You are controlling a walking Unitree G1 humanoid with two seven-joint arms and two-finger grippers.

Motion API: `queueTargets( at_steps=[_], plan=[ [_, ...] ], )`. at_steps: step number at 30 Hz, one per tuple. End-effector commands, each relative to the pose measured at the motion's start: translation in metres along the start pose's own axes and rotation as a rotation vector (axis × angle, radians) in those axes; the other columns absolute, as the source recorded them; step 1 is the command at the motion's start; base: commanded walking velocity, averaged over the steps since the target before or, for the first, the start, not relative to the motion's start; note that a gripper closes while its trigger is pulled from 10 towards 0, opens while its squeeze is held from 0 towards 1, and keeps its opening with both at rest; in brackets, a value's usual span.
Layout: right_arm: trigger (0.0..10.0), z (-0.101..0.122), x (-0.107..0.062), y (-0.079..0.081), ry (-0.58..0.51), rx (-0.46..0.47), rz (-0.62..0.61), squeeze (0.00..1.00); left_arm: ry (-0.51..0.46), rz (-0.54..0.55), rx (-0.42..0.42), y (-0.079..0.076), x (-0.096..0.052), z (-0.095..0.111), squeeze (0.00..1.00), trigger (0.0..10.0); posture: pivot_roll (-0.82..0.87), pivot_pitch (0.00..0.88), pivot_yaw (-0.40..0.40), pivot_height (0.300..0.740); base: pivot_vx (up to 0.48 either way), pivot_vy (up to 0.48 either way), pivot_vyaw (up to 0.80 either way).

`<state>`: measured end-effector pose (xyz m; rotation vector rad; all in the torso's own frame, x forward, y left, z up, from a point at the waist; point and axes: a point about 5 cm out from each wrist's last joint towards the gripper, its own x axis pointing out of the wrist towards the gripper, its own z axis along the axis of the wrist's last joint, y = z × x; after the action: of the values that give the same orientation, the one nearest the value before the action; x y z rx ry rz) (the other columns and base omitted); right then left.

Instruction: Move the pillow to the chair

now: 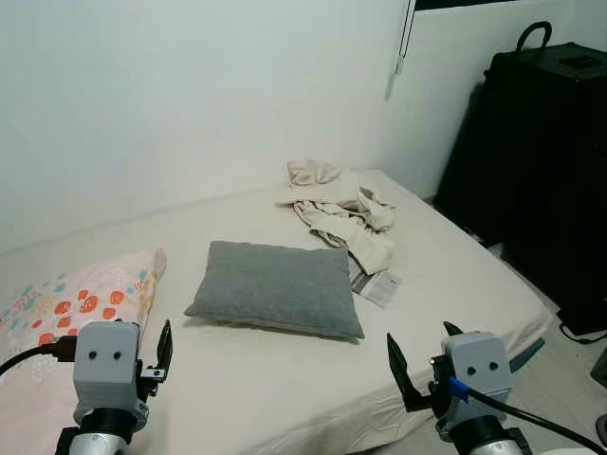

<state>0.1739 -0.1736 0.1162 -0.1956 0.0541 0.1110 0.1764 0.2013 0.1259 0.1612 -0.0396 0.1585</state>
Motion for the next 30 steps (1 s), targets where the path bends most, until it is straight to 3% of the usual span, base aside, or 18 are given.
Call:
queueTargets(
  at_steps=[1, 8, 12, 20, 22, 25, 27, 29, 30],
  plan=[
    [10.0, -0.003, 0.001, -0.002, 0.003, -0.012, -0.010, 0.00, 0.022, 0.020, 0.008, 0.004, 0.001, -0.005, 0.00, 10.0, -0.01, 0.010, 0.032, 0.740, 0.000, 0.000, 0.00],
    [10.0, -0.005, 0.008, -0.006, -0.005, -0.051, -0.020, 0.00, 0.030, 0.009, 0.016, 0.002, 0.003, -0.007, 0.00, 10.0, -0.01, 0.004, 0.030, 0.740, 0.000, 0.000, 0.00],
    [10.0, -0.015, 0.020, -0.006, 0.058, -0.100, 0.006, 0.00, 0.058, -0.015, 0.009, -0.003, 0.008, -0.016, 0.00, 10.0, -0.01, 0.007, 0.022, 0.740, 0.000, 0.000, 0.00],
    [10.0, -0.033, 0.040, 0.004, 0.100, -0.042, 0.017, 0.00, 0.089, -0.069, 0.026, -0.009, 0.023, -0.028, 0.00, 10.0, 0.03, 0.008, 0.030, 0.740, 0.000, 0.000, 0.00],
    [10.0, -0.040, 0.046, 0.005, 0.121, 0.000, 0.020, 0.00, 0.102, -0.073, 0.026, -0.009, 0.027, -0.035, 0.00, 10.0, 0.02, 0.008, 0.026, 0.740, 0.000, 0.000, 0.00],
    [10.0, -0.079, 0.065, 0.019, 0.249, 0.039, 0.119, 0.00, 0.228, -0.064, -0.026, -0.013, 0.047, -0.077, 0.00, 10.0, 0.02, 0.025, 0.011, 0.740, 0.000, 0.000, 0.00],
    [10.0, -0.090, 0.069, 0.023, 0.292, 0.060, 0.144, 0.00, 0.257, -0.066, -0.039, -0.019, 0.051, -0.087, 0.00, 10.0, 0.02, 0.020, 0.017, 0.740, 0.000, 0.000, 0.00],
    [10.0, -0.101, 0.073, 0.025, 0.342, 0.075, 0.163, 0.00, 0.275, -0.113, -0.016, -0.028, 0.055, -0.095, 0.00, 10.0, 0.02, 0.022, 0.014, 0.740, 0.000, 0.000, 0.00],
    [10.0, -0.112, 0.076, 0.028, 0.394, 0.042, 0.176, 0.00, 0.333, -0.178, 0.026, -0.043, 0.057, -0.109, 0.00, 10.0, 0.02, 0.014, 0.016, 0.740, 0.000, 0.000, 0.00]
  ],
)
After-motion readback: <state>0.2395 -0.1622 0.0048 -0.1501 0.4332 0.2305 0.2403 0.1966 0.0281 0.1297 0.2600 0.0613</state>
